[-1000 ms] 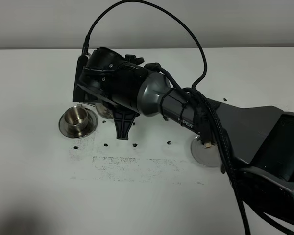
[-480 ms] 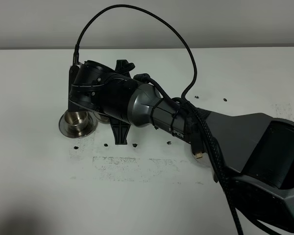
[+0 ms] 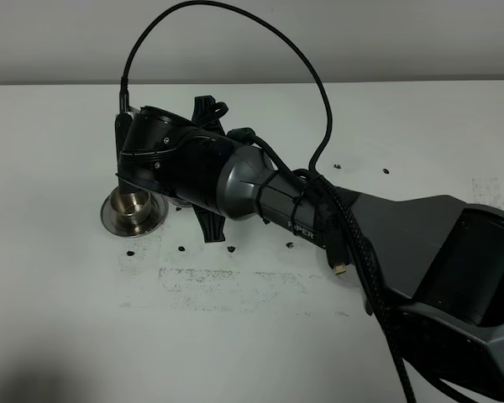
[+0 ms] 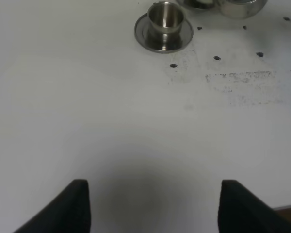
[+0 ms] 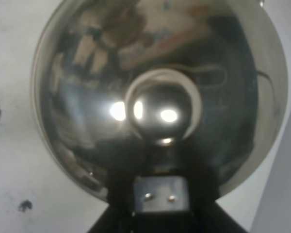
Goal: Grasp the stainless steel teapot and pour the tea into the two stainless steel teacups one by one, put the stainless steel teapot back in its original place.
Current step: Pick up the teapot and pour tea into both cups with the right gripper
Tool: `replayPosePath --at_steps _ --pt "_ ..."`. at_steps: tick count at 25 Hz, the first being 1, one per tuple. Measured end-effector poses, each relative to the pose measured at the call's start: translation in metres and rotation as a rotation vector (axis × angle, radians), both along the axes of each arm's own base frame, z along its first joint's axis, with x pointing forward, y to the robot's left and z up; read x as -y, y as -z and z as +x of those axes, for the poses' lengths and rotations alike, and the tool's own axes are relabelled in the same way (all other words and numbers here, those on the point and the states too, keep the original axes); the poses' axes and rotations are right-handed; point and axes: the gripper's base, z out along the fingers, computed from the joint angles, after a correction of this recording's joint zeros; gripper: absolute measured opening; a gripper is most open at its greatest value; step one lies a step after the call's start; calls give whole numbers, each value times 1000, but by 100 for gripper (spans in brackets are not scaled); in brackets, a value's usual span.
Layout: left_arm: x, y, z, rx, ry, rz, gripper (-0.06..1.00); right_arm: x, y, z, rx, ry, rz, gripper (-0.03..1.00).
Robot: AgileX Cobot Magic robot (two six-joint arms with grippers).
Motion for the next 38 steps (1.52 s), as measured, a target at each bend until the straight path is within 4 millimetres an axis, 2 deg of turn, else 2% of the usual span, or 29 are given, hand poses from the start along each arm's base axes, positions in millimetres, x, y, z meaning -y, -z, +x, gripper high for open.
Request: replayPosePath --at_steps 17,24,38 --pt "0 0 0 0 0 0 55 -8 -4 -4 68 -73 -60 19" --pt "0 0 0 0 0 0 55 -12 3 -5 77 -87 -91 19" --pt "0 0 0 0 0 0 55 -14 -2 -6 140 -114 -147 19"
